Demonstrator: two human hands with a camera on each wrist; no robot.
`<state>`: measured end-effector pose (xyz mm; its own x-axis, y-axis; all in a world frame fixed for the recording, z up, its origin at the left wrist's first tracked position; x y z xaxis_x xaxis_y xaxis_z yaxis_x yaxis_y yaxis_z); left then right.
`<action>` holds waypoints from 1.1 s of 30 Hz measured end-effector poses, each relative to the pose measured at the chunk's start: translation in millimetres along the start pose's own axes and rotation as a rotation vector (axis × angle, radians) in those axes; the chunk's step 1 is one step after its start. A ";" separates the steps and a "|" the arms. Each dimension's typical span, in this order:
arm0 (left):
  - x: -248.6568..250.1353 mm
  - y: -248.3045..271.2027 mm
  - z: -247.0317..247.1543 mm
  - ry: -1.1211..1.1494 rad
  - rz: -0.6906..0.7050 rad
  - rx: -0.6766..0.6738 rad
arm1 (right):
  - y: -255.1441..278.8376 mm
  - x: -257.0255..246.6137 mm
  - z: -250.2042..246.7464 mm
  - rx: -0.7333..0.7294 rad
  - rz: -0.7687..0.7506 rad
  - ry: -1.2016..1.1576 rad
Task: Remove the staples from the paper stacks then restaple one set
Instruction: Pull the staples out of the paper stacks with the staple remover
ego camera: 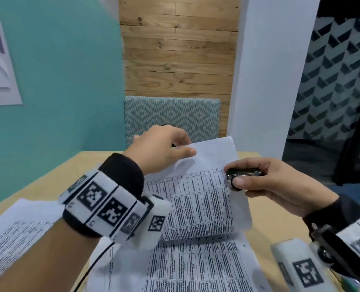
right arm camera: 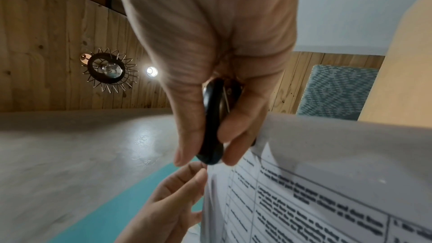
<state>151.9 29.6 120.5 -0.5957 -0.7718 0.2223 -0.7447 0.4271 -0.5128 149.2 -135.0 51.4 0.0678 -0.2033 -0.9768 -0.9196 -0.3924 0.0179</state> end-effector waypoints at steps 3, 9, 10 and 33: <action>-2.2 -5.4 13.9 0.238 0.006 -0.022 | 4.1 1.3 3.3 0.018 0.035 0.029; -14.5 -0.8 27.5 0.361 -0.039 -0.048 | 36.1 -56.3 -13.6 0.473 -0.298 0.419; -13.9 -0.5 28.7 0.366 -0.036 -0.054 | 40.2 -64.9 -5.9 0.505 -0.358 0.523; 11.3 7.0 54.1 0.630 0.072 -0.299 | 31.9 -71.9 55.2 0.500 -0.718 1.030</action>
<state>156.3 -1.6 74.5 -0.6404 -0.3553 0.6809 -0.6939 0.6477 -0.3146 93.6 -83.4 110.4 0.6435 -0.7542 -0.1307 -0.5848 -0.3742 -0.7197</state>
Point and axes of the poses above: each hand's wrist, its own y-axis away from the middle knuckle, its own z-axis out of the palm, x = y × z, the point moved 10 cm from there along -y, towards the middle knuckle, and after that the axes turned 12 degrees about z, right-handed, at the moved point
